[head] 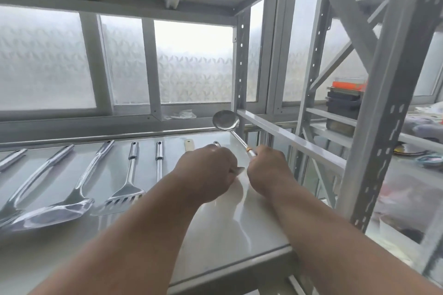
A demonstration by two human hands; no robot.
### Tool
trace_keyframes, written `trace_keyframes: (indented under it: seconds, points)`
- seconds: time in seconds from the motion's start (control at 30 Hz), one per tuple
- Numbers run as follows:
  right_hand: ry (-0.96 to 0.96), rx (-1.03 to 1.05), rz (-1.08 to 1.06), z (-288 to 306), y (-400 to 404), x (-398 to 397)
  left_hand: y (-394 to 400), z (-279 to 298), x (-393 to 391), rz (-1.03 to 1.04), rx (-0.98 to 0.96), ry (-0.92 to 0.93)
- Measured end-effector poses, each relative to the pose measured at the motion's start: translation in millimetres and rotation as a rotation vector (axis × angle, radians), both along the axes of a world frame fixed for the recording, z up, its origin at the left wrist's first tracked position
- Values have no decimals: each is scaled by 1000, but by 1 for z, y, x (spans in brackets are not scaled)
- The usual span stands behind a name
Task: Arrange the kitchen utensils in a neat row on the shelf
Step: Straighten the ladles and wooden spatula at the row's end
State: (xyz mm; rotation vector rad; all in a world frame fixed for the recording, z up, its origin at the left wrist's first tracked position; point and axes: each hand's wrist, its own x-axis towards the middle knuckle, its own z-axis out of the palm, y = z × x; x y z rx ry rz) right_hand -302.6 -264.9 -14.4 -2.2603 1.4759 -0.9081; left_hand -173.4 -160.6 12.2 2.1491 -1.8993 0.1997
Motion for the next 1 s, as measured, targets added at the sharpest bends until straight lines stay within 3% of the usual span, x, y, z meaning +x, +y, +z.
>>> trace_keyframes:
  seconds: [0.4,1.0]
  points:
    - [10,52,-98,-1,1,-6,6,-5,14,50,-79,126]
    - [61,6,-178,-11,-18,-4,8,-4,10,79,-55,137]
